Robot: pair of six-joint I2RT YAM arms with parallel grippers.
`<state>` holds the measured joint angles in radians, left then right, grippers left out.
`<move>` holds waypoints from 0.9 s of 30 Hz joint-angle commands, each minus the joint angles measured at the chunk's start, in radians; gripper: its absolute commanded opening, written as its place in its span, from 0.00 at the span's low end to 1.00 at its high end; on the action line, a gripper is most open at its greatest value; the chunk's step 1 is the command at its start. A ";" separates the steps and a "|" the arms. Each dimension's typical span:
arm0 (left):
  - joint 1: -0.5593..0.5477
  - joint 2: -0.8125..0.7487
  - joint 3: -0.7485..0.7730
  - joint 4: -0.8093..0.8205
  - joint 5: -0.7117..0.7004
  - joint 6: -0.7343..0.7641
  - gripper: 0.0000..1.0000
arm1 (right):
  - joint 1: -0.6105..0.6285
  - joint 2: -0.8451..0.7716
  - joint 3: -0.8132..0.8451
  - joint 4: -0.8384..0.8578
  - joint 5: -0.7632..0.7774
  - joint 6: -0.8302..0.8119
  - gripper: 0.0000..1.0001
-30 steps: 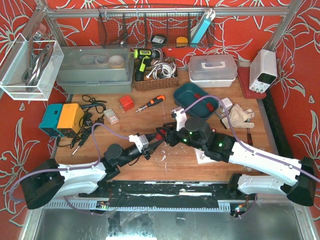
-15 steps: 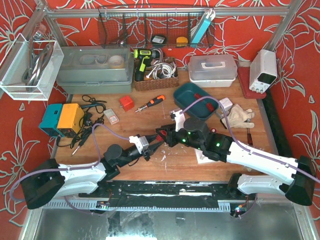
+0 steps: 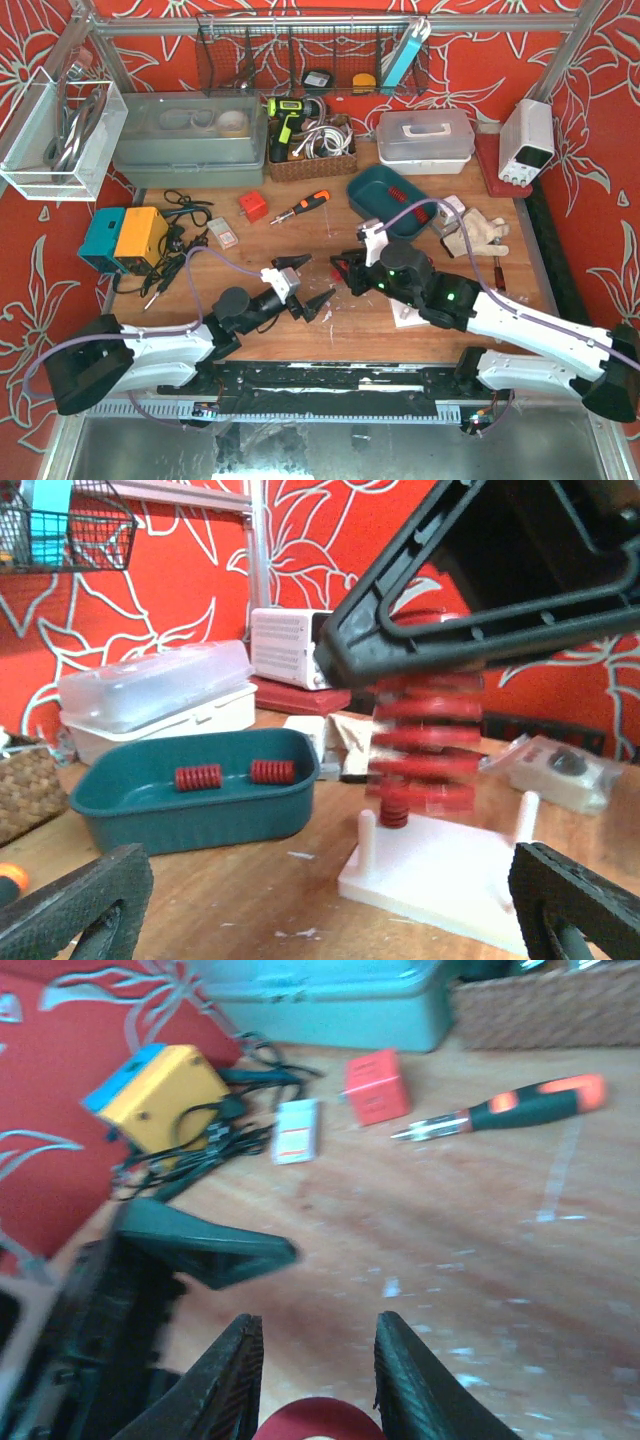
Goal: Install the large spring
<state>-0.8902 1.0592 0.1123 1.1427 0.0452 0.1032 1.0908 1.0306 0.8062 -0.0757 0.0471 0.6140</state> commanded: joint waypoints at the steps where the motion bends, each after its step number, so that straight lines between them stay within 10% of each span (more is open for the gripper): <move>1: 0.000 -0.032 0.023 -0.058 -0.029 -0.031 1.00 | -0.005 -0.098 -0.014 -0.155 0.290 -0.120 0.00; 9: -0.006 -0.028 0.033 -0.184 -0.136 -0.068 1.00 | -0.020 -0.225 -0.123 -0.240 0.652 -0.270 0.00; 27: -0.006 -0.050 -0.001 -0.160 -0.181 -0.049 1.00 | -0.295 -0.031 -0.244 0.058 0.380 -0.243 0.00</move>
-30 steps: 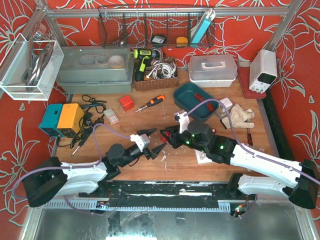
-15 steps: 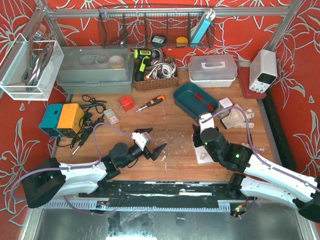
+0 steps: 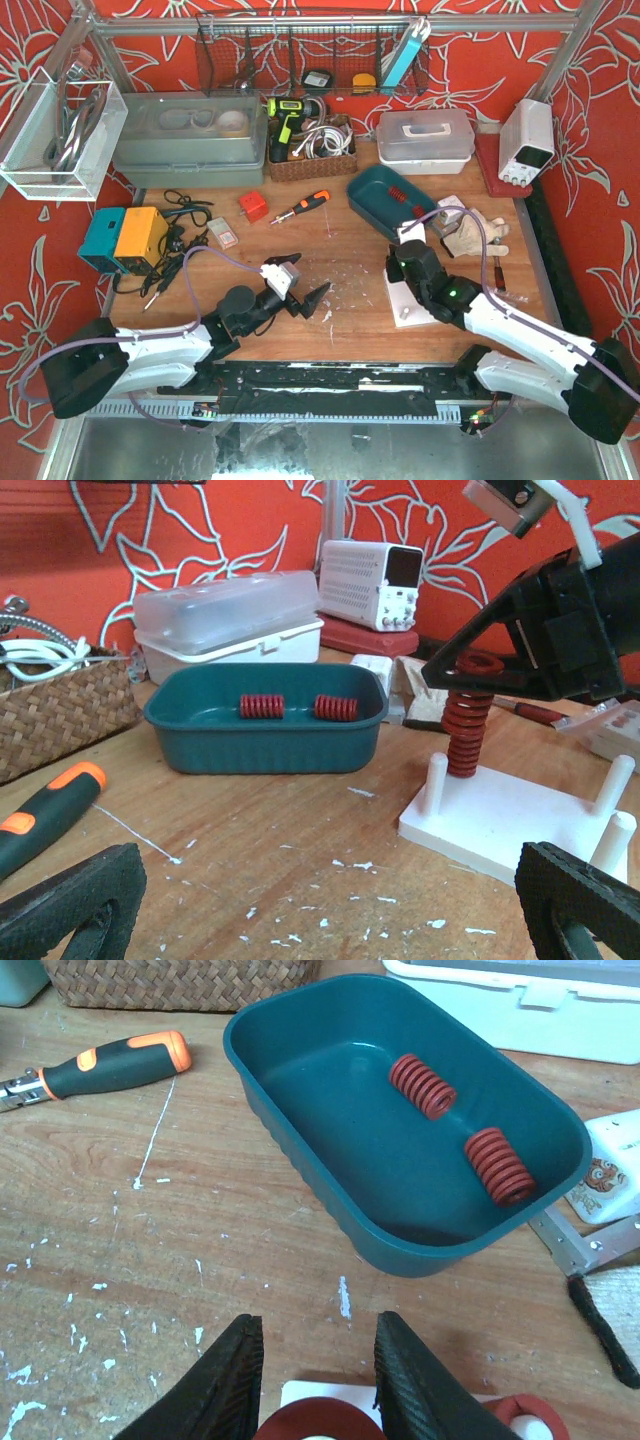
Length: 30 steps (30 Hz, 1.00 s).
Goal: Install the large spring
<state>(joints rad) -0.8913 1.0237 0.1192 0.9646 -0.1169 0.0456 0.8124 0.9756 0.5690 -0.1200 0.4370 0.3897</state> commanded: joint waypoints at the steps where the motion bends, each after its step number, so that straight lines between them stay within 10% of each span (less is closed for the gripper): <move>1: -0.005 -0.012 -0.008 0.018 -0.016 0.008 1.00 | -0.021 0.036 -0.004 0.110 -0.015 -0.020 0.00; 30: -0.005 -0.017 -0.008 0.017 0.000 0.013 1.00 | -0.048 0.202 -0.047 0.210 0.017 -0.010 0.00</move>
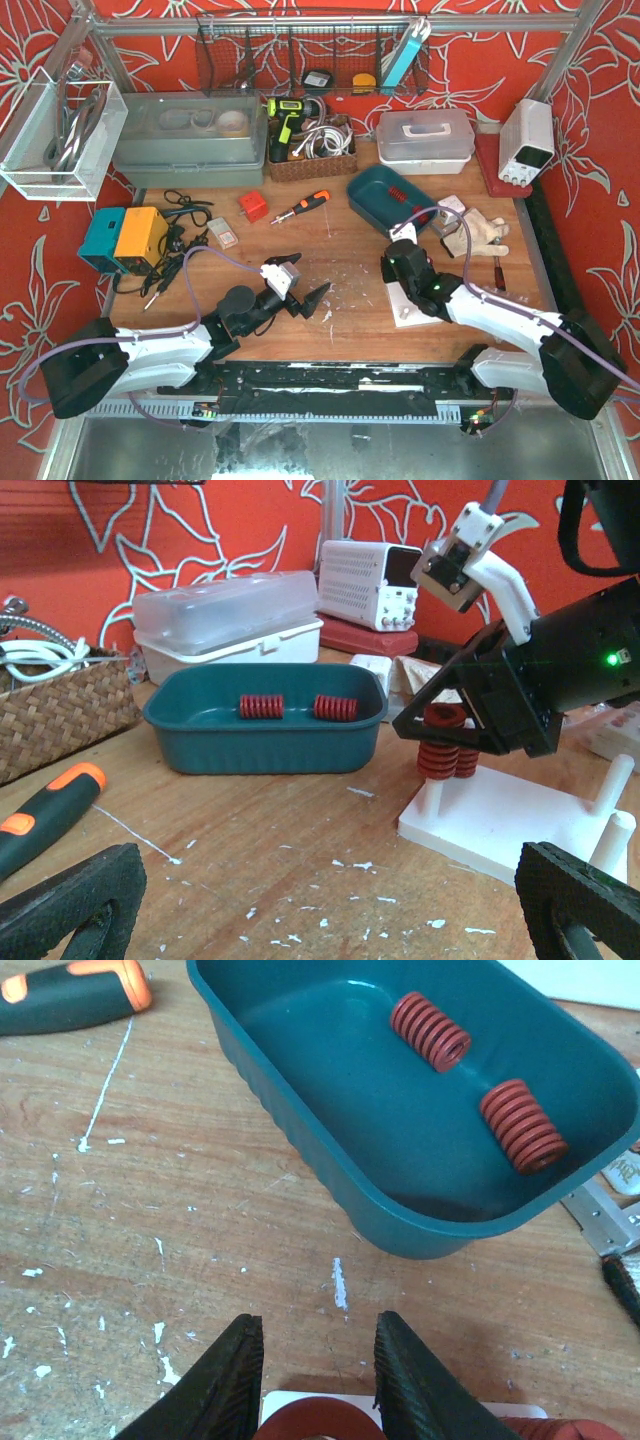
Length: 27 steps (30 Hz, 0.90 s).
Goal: Install the large spring
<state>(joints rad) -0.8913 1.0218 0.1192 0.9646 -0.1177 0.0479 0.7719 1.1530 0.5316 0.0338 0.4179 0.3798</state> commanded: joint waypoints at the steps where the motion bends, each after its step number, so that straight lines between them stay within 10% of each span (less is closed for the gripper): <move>1: -0.005 -0.018 -0.008 0.017 0.001 0.012 1.00 | -0.008 0.033 -0.011 0.060 0.039 0.002 0.00; 14: -0.005 -0.020 -0.010 0.015 0.000 0.009 1.00 | -0.018 0.087 0.013 0.034 0.047 0.035 0.33; 27: -0.005 -0.024 0.088 -0.189 -0.133 -0.224 1.00 | -0.064 -0.039 0.208 -0.212 -0.010 -0.092 0.46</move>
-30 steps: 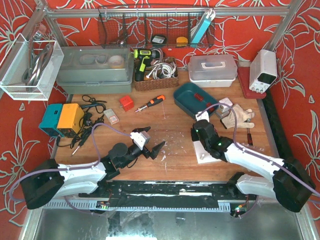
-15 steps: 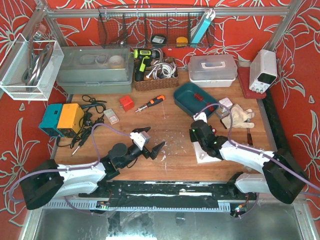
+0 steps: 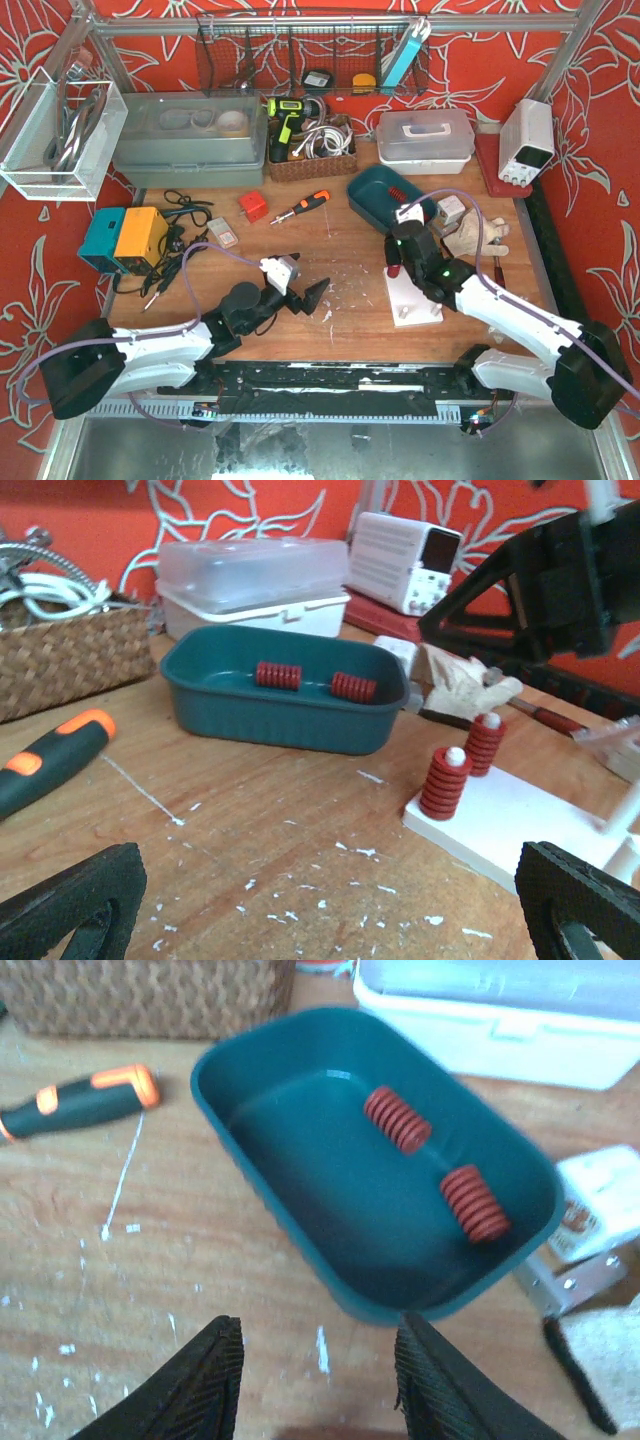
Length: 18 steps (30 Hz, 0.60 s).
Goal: Install the large spring
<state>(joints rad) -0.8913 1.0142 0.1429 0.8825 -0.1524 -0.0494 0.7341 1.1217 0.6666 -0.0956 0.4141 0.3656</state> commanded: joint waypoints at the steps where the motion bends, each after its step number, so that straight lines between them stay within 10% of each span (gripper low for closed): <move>1: -0.005 -0.016 0.069 -0.123 -0.109 -0.149 1.00 | -0.042 0.004 0.097 -0.089 -0.006 -0.101 0.45; 18: -0.005 0.081 0.068 -0.104 0.011 -0.129 1.00 | -0.311 0.618 0.680 -0.299 -0.237 -0.380 0.32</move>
<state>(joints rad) -0.8913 1.1244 0.2039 0.7631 -0.1616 -0.1974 0.4397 1.6283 1.2091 -0.2604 0.2340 0.0807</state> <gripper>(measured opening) 0.998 0.327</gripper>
